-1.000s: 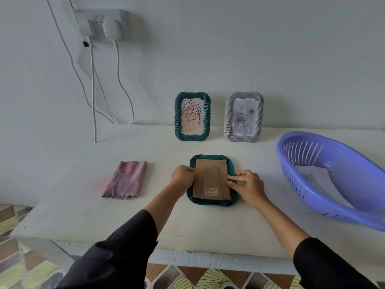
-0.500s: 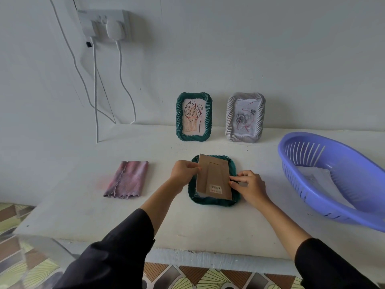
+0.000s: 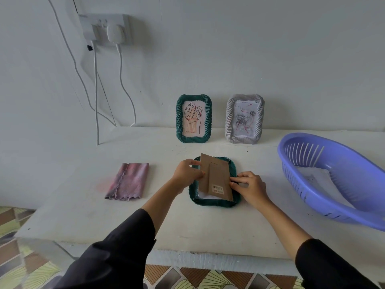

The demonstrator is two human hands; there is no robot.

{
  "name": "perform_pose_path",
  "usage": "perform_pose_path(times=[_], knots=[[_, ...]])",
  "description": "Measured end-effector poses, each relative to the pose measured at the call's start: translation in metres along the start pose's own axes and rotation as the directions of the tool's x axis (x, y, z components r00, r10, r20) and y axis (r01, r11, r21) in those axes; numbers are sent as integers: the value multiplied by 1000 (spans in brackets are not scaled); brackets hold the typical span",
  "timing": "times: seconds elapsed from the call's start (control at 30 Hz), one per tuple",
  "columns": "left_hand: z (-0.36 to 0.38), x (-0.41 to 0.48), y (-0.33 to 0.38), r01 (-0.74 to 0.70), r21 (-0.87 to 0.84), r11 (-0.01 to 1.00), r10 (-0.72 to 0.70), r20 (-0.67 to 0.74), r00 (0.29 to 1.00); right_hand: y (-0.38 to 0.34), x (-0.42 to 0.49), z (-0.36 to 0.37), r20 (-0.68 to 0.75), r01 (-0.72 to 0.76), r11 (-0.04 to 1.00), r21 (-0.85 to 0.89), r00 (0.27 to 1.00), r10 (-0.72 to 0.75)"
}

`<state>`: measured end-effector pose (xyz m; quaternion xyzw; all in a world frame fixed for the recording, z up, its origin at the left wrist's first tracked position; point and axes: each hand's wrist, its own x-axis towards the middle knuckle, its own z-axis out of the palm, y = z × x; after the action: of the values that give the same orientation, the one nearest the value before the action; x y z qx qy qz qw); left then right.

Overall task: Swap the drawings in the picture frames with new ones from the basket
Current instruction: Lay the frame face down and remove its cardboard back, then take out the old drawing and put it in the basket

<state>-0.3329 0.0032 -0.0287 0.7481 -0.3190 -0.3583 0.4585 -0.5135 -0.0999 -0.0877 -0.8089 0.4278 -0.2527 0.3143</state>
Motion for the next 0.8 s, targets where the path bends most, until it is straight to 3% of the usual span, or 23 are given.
perform_pose_path(times=[0.67,0.8], knots=[[-18,-1,2,-20,-114,993,26,55,998,-7,-3,-4,65,12,989,-147,998,-3],[-32,1,2,-29,-129,991,28,-14,1000,-7,-3,-5,71,7,990,-143,997,3]])
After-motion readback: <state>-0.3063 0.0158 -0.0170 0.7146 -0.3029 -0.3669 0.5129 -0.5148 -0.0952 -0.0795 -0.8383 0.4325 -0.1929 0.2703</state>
